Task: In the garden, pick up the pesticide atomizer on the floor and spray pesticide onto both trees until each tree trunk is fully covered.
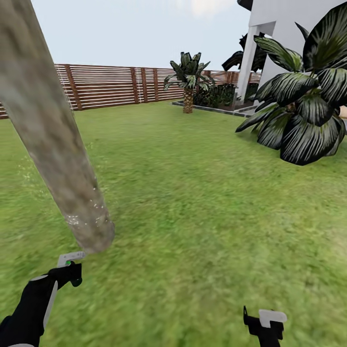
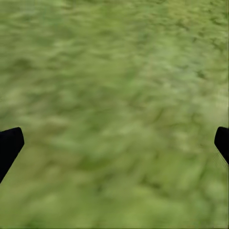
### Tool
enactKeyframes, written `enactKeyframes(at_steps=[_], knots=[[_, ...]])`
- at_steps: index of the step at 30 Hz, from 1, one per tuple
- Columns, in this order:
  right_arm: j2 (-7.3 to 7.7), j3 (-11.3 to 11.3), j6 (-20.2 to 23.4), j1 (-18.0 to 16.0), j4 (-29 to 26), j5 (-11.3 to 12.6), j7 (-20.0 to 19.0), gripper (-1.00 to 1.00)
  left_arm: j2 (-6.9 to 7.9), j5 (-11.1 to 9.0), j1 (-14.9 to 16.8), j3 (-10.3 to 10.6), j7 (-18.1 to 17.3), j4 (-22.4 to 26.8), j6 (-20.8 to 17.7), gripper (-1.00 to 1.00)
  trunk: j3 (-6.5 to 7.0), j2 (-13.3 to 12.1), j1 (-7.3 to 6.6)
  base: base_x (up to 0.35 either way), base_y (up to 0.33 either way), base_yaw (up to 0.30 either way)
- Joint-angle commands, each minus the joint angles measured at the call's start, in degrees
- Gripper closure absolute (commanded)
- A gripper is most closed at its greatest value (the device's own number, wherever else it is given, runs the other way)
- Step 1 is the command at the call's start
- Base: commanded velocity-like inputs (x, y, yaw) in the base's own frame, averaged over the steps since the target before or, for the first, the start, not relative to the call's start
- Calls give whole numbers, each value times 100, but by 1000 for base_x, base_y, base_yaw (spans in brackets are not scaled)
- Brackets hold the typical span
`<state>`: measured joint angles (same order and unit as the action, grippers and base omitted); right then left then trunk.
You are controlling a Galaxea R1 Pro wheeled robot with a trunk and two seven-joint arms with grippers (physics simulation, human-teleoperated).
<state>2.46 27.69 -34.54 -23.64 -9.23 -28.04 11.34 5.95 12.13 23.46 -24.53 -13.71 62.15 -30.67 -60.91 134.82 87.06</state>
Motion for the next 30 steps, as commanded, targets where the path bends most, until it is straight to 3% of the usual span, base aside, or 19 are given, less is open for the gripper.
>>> enactKeyframes(at_steps=[1, 13, 21, 30], knots=[[2, 0, 0, 0, 0, 0, 0, -100, -1, 0, 0, 0, 0, 0, 0, 100, 0, 0, 0, 226, -207, 25], [17, 0, 0, 0, 0, 0, 9, -100, 1, -9, 0, -9, 0, -1, 8, 100, 0, 0, 0, 170, -193, 23], [9, 0, 0, 0, 0, 0, 7, -100, -53, -9, 0, -17, 0, -2, 11, 100, 0, 0, 0, 11, -6, 264], [9, 0, 0, 0, 0, 0, 8, -100, -50, -6, 0, -6, -11, 40, 30, 100, 0, 0, 0, 0, -109, 16]])
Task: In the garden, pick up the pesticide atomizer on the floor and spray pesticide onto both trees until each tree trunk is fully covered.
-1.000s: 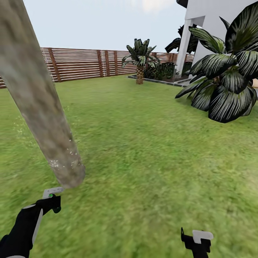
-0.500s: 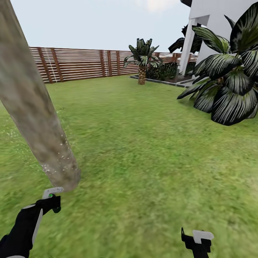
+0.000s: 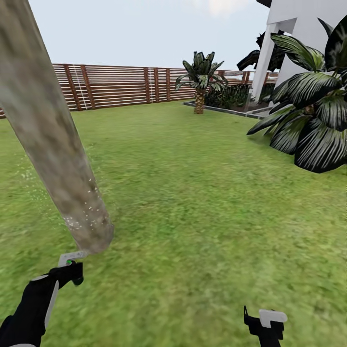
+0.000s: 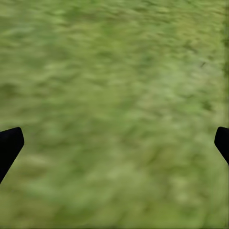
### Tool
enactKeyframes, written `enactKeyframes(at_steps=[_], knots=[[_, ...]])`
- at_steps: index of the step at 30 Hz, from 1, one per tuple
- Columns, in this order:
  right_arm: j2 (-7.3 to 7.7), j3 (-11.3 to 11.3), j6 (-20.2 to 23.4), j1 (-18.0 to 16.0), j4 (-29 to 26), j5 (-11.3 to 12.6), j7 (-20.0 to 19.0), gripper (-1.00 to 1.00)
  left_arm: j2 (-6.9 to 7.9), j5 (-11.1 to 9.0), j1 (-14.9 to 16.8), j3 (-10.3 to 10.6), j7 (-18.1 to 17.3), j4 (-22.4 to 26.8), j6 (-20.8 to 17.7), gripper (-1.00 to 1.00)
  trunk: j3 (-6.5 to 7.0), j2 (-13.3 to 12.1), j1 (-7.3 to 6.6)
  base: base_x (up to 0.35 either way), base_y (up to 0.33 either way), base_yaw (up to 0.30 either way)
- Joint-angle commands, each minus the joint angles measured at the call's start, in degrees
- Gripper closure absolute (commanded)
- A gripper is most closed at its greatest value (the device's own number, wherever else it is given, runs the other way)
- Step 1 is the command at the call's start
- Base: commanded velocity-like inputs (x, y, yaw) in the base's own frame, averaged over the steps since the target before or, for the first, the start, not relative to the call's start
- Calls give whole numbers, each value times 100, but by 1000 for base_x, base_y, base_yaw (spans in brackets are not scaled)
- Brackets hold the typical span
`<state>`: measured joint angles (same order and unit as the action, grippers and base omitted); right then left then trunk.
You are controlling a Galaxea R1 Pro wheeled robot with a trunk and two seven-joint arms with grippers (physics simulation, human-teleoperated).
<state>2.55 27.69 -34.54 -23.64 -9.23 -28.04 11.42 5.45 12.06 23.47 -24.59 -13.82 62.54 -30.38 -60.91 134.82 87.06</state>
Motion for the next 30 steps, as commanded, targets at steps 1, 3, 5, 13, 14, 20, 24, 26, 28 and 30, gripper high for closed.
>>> enactKeyframes(at_steps=[1, 3, 5, 13, 14, 20, 24, 26, 28, 30], knots=[[0, 0, 0, 0, 0, 0, -1, -100, -4, -2, 6, 3, -18, 46, -3, 100, 0, 0, 0, 0, -7, 0], [0, 0, 0, 0, 0, 0, -3, -100, -59, -8, 68, 88, -34, 123, -25, 100, 0, 0, 0, 0, -3, 0], [-4, 0, 0, 0, 0, 0, -3, -100, -109, -7, 238, 372, -27, 350, -95, 100, 0, 0, 0, 0, 0, 0], [-6, 0, 0, 0, 0, 0, -2, -100, 341, -142, 339, -147, -365, 818, -365, 100, 0, 0, 0, 0, 0, 25], [-8, 0, 0, 0, 0, 0, -2, -100, 285, -142, 370, -126, -484, 918, -378, 100, 0, 0, 0, 0, 0, 229], [-9, 0, 0, 0, 0, 0, -1, -100, 329, -293, 478, 531, -542, 1373, -871, 100, 0, 0, 0, 0, 0, 267], [-9, 0, 0, 0, 0, 0, -2, -100, 886, -562, 652, 139, -553, 1409, -1064, 100, 0, 0, 0, 0, 0, 176], [-5, 0, 0, 0, 0, 0, -1, -100, 878, -570, 664, 305, -553, 1428, -1111, 100, 0, 0, 0, 0, 0, 16], [-1, 0, 0, 0, 0, 0, 0, -100, 857, -575, 673, 724, -547, 1455, -1124, 100, 0, 0, 0, 0, 0, 4], [-2, 0, 0, 0, 0, 0, 0, -100, 732, -745, 807, 1018, -544, 1568, -1244, 100, 0, 0, 0, 0, 0, 114]])
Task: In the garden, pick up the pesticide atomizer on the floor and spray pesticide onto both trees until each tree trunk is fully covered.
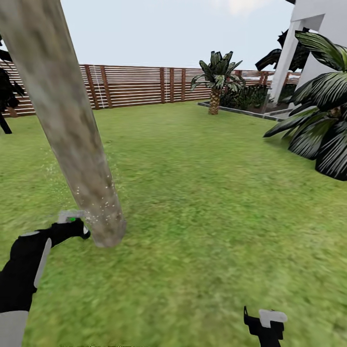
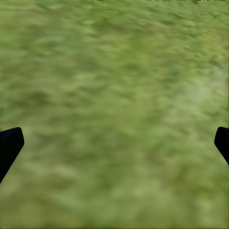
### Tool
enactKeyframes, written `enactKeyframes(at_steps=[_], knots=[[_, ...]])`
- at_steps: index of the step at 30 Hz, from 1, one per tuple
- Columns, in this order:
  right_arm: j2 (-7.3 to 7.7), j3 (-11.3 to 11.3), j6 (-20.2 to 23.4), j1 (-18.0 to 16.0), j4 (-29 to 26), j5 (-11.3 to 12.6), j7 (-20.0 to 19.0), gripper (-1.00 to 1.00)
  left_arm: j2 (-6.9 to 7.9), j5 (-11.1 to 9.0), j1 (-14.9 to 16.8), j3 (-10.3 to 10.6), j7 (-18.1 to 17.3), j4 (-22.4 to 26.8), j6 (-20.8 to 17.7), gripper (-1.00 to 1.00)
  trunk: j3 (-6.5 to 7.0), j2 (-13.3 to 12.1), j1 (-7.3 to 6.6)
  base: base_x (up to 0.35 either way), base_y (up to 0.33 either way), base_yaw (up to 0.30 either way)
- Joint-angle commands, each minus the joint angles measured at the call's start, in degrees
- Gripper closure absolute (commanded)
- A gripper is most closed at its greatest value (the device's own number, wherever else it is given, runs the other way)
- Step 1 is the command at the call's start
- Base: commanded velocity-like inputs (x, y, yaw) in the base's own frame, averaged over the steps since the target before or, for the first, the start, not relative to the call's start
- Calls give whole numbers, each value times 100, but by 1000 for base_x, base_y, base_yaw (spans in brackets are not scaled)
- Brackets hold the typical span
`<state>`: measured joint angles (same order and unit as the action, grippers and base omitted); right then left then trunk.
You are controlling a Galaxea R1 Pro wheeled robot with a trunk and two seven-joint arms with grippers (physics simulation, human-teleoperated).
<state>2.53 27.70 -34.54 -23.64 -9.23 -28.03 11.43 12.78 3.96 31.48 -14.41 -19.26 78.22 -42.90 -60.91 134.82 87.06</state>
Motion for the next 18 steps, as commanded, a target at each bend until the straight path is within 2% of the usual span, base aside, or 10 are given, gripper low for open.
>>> enactKeyframes(at_steps=[1, 3, 4, 7, 12, 18], knots=[[0, -1, 0, 0, 0, -1, 0, -100, -9, 16, 88, 21, 1, 27, -146, 100, 0, 0, 0, 0, 0, 225], [1, -1, 0, 0, 0, -1, 0, -100, 34, -14, 234, 6, -3, 60, -421, 100, 0, 0, 0, 0, 0, 241], [2, -1, 0, 0, 0, -1, 0, -100, 95, -9, 288, -69, 0, 66, -492, 100, 0, 0, 0, 0, 0, 81], [9, -1, 0, 0, 0, -1, 0, -100, 276, -24, 313, -507, -14, 71, -531, 100, 0, 0, 0, 0, 0, 23], [14, 1, 0, 0, 0, -1, 0, -100, 262, -22, 308, -515, -7, 483, -549, 100, 0, 0, 0, 0, -107, 1], [11, -1, 0, 0, 0, -1, 0, -100, 252, 3, 288, -511, 1, 536, -561, 100, 0, 0, 0, 0, -266, 0]])
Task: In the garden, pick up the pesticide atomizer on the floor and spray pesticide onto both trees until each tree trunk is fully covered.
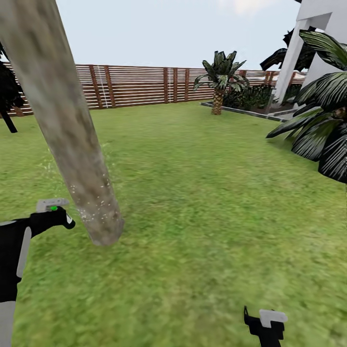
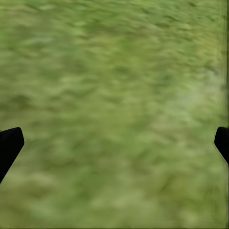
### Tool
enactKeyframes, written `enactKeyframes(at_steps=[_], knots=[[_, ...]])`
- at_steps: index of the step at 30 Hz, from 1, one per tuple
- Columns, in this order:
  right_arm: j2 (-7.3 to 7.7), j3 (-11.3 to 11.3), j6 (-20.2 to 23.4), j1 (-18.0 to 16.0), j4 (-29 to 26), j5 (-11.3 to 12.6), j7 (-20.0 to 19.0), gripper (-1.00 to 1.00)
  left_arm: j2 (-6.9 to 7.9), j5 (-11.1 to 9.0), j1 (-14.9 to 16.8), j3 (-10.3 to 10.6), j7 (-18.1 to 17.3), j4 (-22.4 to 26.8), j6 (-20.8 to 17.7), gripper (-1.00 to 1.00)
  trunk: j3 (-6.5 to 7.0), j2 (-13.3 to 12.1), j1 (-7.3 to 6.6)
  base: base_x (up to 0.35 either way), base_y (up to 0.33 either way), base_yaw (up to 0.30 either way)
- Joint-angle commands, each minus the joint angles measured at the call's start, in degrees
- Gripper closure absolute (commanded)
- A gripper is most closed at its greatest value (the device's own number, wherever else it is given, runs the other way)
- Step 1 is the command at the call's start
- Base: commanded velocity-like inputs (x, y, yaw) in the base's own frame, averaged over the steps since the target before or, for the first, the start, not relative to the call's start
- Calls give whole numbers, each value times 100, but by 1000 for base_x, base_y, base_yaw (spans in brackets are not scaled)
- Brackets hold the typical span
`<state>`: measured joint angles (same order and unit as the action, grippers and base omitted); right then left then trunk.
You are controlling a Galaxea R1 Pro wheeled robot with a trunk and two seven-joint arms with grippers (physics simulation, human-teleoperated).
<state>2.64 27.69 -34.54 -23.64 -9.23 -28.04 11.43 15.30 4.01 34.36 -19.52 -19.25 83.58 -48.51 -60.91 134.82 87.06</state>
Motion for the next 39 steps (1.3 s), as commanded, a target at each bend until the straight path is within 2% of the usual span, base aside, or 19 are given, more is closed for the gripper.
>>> enactKeyframes(at_steps=[1, 11, 12, 13, 16, 17, 27, 35, 37, 39], knots=[[-3, 1, 0, 0, 0, 0, 0, -100, -5, 6, 0, 2, 5, 1, 0, 100, 0, 0, 0, 0, -271, 4], [-9, 0, 0, 0, 0, 0, 0, -100, -12, 19, -43, 27, 26, -14, -8, 100, 0, 0, 0, 37, -271, 222], [-9, 0, 0, 0, 0, 0, 0, -100, -15, 15, -43, 79, 22, -16, -22, 100, 0, 0, 0, 133, -272, 278], [-9, 0, 0, 0, 0, 0, 0, -100, -8, 14, -38, 228, 20, -16, -117, 100, 0, 0, 0, 138, -271, 278], [-9, 0, 0, 0, 0, 0, 0, -100, 21, 11, 20, 767, 4, -20, -728, 100, 0, 0, 0, 150, -265, 249], [-9, 0, 0, 0, 0, 0, 0, -100, 27, 11, 24, 812, 2, -26, -788, 100, 0, 0, 0, 178, -242, 78], [-9, 0, 0, 0, 0, 0, 0, -100, 62, 66, 6, 838, 24, -34, -835, 100, 0, 0, 0, 188, -234, 14], [-11, 0, 0, 0, 0, 0, 0, -100, 69, 82, -58, 776, 61, -177, -825, 100, 0, 0, 0, 130, -254, 244], [-10, 1, 0, 0, 0, 0, 0, -100, 62, 290, -61, 780, 62, -183, -832, 100, 0, 0, 0, 170, -245, 93], [-9, 0, 0, 0, 0, 0, 0, -100, 53, 375, -61, 788, 62, -185, -835, 100, 0, 0, 0, 171, -244, 20]])
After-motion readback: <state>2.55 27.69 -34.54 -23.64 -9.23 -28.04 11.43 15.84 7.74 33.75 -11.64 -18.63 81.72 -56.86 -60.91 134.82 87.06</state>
